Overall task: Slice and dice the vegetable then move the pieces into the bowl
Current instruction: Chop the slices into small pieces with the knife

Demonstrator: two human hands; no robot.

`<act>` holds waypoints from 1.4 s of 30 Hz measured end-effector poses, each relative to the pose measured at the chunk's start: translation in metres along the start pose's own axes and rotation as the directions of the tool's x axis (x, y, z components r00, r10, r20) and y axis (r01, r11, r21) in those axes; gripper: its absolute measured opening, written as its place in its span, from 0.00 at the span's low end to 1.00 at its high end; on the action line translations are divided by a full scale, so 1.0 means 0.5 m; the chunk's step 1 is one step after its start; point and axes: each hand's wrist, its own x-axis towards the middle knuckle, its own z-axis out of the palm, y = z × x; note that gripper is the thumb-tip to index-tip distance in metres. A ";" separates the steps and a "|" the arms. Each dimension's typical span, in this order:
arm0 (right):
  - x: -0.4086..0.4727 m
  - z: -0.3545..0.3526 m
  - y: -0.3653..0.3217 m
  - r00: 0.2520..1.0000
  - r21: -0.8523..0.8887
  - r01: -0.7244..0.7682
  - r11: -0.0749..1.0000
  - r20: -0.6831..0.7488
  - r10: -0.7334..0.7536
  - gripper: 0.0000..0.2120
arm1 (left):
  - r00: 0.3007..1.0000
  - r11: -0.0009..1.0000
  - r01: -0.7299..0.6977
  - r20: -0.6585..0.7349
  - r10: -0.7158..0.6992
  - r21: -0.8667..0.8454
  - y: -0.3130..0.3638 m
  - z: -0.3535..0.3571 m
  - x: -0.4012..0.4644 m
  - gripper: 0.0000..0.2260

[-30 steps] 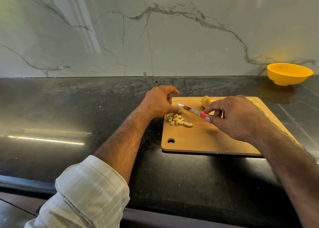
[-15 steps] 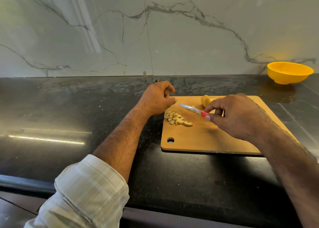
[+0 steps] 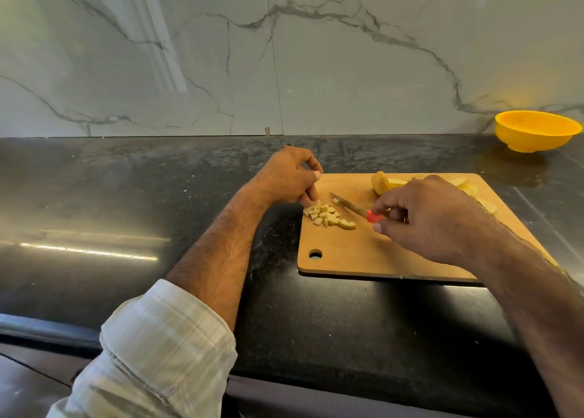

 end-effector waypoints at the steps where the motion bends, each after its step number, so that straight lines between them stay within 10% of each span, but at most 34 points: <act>1: -0.002 -0.004 0.000 1.000 0.020 0.015 1.000 -0.003 -0.015 0.08 | 0.998 1.000 -0.021 -0.059 0.021 0.000 -0.002 -0.004 0.000 0.02; 10: -0.012 -0.053 0.079 0.949 0.225 -0.018 0.974 -0.302 0.088 0.05 | 0.949 0.980 -0.155 -0.257 0.183 0.124 0.002 0.034 0.007 0.04; 15: 0.004 -0.044 0.119 0.860 0.493 -0.056 0.868 -0.419 0.293 0.07 | 0.972 0.962 -0.207 -0.070 0.222 0.179 0.061 0.086 0.023 0.13; 42: 0.020 -0.009 0.100 0.783 0.286 -0.091 0.954 -0.572 0.246 0.12 | 0.980 0.976 -0.197 0.008 0.197 0.098 0.090 0.163 0.054 0.16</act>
